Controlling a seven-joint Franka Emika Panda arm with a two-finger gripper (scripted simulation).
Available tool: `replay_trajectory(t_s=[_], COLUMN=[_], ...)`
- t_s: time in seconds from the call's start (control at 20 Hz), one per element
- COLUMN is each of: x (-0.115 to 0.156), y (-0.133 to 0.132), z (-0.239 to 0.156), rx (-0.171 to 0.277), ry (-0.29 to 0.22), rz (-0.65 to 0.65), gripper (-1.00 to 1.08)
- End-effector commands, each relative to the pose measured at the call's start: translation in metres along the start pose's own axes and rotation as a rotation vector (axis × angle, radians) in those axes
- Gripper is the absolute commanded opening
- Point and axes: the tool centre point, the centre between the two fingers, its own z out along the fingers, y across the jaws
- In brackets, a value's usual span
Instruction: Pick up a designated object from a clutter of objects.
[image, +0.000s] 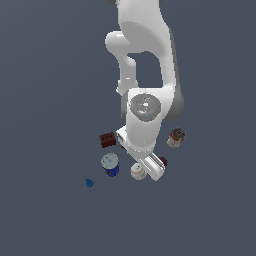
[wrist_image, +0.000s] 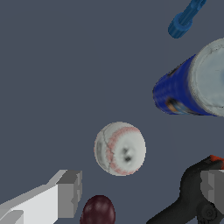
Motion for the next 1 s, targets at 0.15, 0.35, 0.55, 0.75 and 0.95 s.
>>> replay_trajectory(t_s=[0.15, 0.35, 0.55, 0.75, 0.95], x=[-0.002, -0.004, -0.004, -0.004, -0.005], y=[-0.006, -0.008, -0.009, -0.009, -0.008], z=[0.020, 0.029, 0.033, 0.034, 0.047], rx=[-0.002, -0.004, -0.004, -0.005, -0.005], ry=[0.001, 0.001, 0.001, 0.000, 0.001], rz=[0.079, 0.111, 0.125, 0.122, 0.123], gripper=[1.00, 1.00, 1.00, 1.00, 1.00])
